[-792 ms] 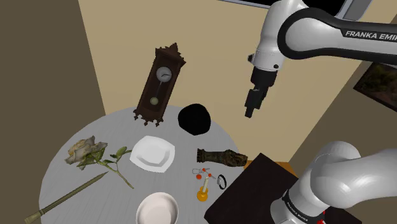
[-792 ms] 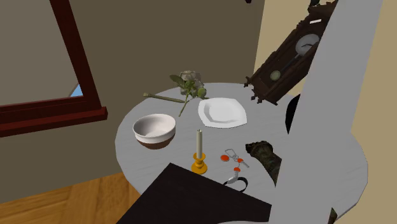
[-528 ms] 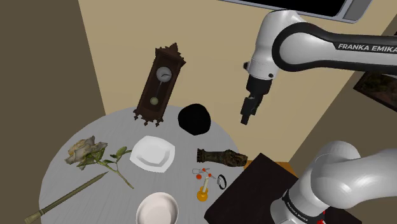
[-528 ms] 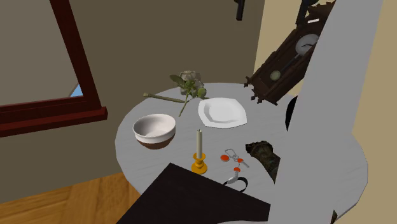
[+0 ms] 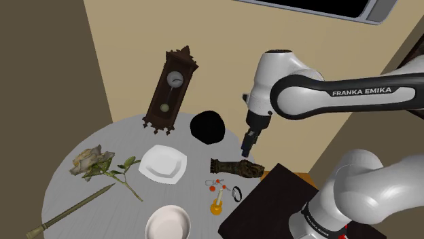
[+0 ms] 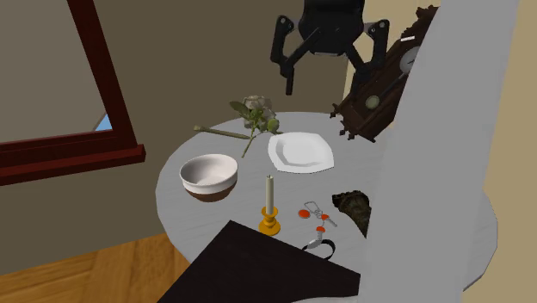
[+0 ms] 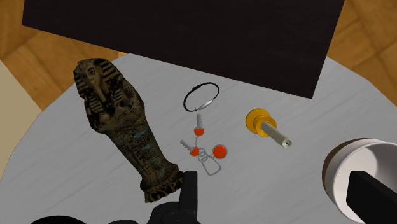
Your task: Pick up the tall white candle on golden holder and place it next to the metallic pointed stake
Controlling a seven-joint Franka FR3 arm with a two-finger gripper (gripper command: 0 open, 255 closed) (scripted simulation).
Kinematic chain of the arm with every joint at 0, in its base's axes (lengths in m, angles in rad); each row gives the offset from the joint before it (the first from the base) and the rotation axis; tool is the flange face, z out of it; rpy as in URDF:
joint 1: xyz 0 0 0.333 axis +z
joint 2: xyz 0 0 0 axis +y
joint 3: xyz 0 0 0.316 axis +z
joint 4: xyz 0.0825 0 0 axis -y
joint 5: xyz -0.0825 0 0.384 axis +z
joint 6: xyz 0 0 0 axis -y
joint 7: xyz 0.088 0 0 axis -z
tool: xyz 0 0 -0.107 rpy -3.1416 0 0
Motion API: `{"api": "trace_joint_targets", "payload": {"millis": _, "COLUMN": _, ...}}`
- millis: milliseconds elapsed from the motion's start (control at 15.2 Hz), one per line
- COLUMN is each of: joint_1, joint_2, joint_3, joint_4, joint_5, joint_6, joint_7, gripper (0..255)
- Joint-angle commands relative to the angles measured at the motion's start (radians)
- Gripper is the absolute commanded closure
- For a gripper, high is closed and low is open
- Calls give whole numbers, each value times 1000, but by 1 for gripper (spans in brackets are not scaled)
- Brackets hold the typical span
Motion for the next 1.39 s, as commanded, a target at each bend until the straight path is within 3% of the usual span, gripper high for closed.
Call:
{"api": "trace_joint_targets", "payload": {"millis": 0, "joint_1": 21, "joint_2": 47, "joint_3": 32, "joint_4": -28, "joint_5": 18, "joint_6": 88, "joint_7": 8, "gripper": 0}}
{"api": "trace_joint_targets", "payload": {"millis": 462, "joint_1": 75, "joint_2": 249, "joint_3": 133, "joint_4": -107, "joint_5": 52, "joint_6": 401, "joint_7": 23, "gripper": 0}}
{"api": "trace_joint_targets", "payload": {"millis": 792, "joint_1": 82, "joint_2": 458, "joint_3": 214, "joint_4": -114, "joint_5": 19, "joint_6": 637, "joint_7": 67, "gripper": 0}}
{"api": "trace_joint_targets", "payload": {"millis": 1320, "joint_1": 50, "joint_2": 610, "joint_3": 239, "joint_4": -124, "joint_5": -58, "joint_6": 795, "joint_7": 123, "gripper": 0}}
